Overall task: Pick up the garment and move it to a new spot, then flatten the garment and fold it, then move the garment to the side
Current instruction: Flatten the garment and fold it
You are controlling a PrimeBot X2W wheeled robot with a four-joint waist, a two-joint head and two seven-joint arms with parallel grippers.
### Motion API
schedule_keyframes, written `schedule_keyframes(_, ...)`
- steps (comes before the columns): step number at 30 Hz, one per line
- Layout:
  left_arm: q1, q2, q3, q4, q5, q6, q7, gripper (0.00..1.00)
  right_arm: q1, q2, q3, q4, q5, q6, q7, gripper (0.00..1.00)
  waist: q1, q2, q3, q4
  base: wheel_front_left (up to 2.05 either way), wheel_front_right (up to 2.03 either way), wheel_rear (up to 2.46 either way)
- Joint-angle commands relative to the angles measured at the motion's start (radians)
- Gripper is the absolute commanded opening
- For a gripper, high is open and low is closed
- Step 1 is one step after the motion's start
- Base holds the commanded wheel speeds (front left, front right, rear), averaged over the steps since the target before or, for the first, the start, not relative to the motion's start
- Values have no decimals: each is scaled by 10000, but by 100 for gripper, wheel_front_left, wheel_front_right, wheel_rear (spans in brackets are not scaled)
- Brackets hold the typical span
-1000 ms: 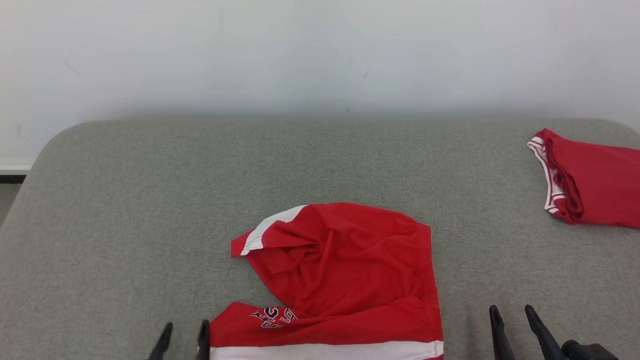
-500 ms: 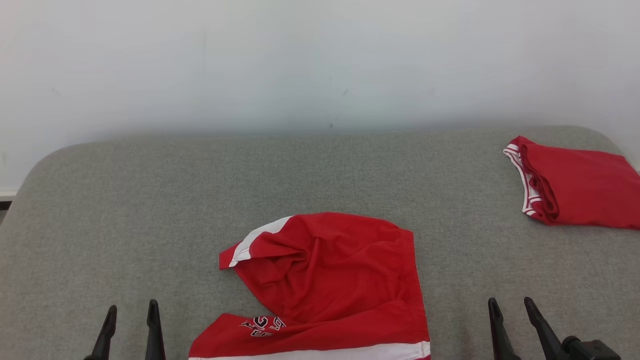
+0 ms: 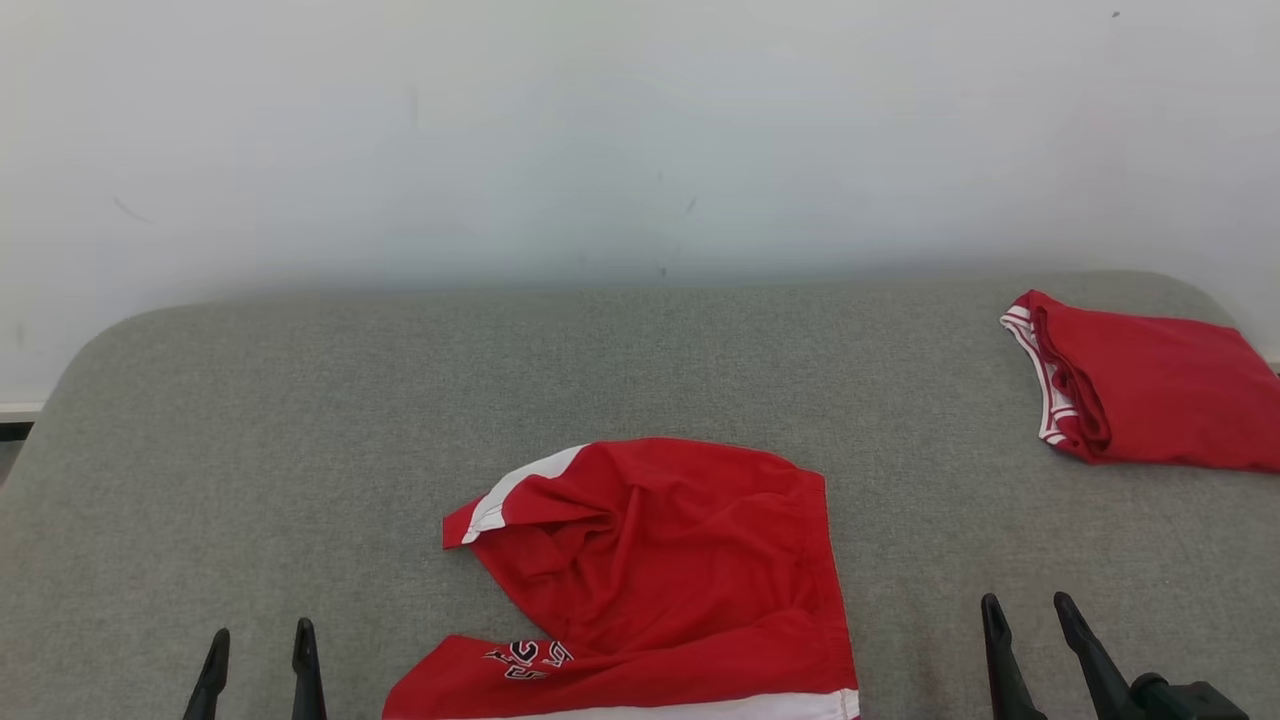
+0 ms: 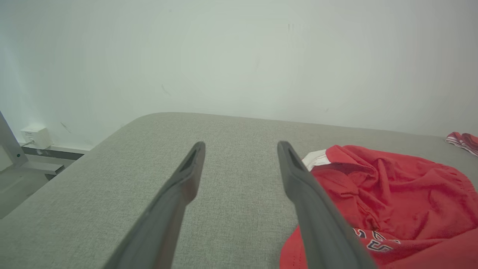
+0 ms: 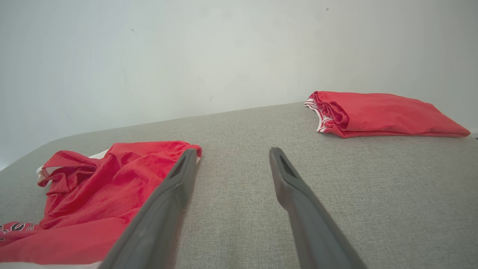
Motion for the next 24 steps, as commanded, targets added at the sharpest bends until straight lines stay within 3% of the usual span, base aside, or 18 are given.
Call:
schedule_keyframes(1,100,-11,-9,-61,129,-37,-28,100,82,-48,-6,-42,-68,-21,-57,100,1,0,-33,29,0,0,0)
schedule_keyframes(16,289,-4,-32,27,321,-171,-28,100,156,-202,218,-181,-48,-21,-56,100,1,0,-115,85,0,0,0)
schedule_keyframes(20,287,309,-407,347,131,-233,-19,100,-55,-639,823,-163,33,-21,144,100,1,0,-71,108,0,0,0)
schedule_keyframes(24,229,1079,-1567,629,-307,-248,247,100,-355,-1537,1991,-158,334,-21,554,100,1,0,85,204,0,0,0)
